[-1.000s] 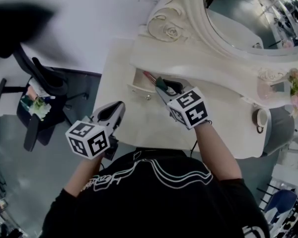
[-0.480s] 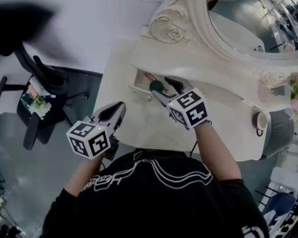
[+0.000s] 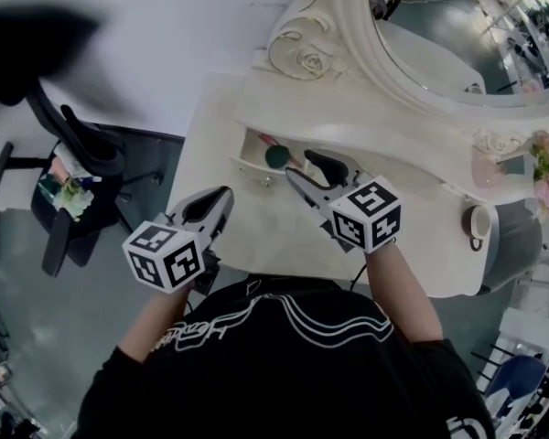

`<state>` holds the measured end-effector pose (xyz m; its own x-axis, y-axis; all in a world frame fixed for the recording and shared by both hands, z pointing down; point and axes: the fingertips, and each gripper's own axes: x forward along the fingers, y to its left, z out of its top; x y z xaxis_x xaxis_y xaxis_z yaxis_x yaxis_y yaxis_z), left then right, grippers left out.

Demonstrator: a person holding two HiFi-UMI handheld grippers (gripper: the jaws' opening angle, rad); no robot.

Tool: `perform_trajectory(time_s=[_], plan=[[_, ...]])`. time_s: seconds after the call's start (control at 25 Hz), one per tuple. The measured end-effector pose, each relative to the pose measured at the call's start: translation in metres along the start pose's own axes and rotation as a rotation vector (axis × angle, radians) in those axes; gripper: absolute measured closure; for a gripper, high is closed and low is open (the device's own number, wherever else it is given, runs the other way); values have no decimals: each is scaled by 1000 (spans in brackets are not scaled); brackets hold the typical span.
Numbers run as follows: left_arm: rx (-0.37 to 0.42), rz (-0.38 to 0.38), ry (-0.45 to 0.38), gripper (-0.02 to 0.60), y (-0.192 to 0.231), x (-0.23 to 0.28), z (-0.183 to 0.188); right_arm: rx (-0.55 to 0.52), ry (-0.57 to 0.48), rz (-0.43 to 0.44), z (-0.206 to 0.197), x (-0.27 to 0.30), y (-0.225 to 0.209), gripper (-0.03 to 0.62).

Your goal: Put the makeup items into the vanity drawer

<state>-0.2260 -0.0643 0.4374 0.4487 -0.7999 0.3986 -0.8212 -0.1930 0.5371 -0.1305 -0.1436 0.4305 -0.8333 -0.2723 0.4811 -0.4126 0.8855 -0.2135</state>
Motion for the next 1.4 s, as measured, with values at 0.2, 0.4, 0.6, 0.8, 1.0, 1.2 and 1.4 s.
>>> perform_trajectory(time_s=[0.2, 0.4, 0.6, 0.8, 1.0, 1.2, 1.4], plan=[[26, -15, -18, 549, -24, 5, 9, 39, -89, 63, 8, -38, 16, 528], [75, -58, -45, 549, -68, 9, 20, 57, -202, 147, 29, -92, 31, 568], [130, -130, -92, 549, -128, 9, 32, 73, -272, 166, 39, -147, 33, 569], [199, -187, -120, 549, -179, 7, 39, 50, -317, 183, 44, -186, 39, 569], [219, -185, -125, 549, -201, 2, 35, 34, -316, 205, 38, -204, 47, 569], [236, -187, -120, 549, -219, 2, 30, 23, -329, 212, 34, -219, 50, 569], [257, -189, -113, 549, -233, 4, 26, 23, -332, 209, 28, -230, 49, 569]])
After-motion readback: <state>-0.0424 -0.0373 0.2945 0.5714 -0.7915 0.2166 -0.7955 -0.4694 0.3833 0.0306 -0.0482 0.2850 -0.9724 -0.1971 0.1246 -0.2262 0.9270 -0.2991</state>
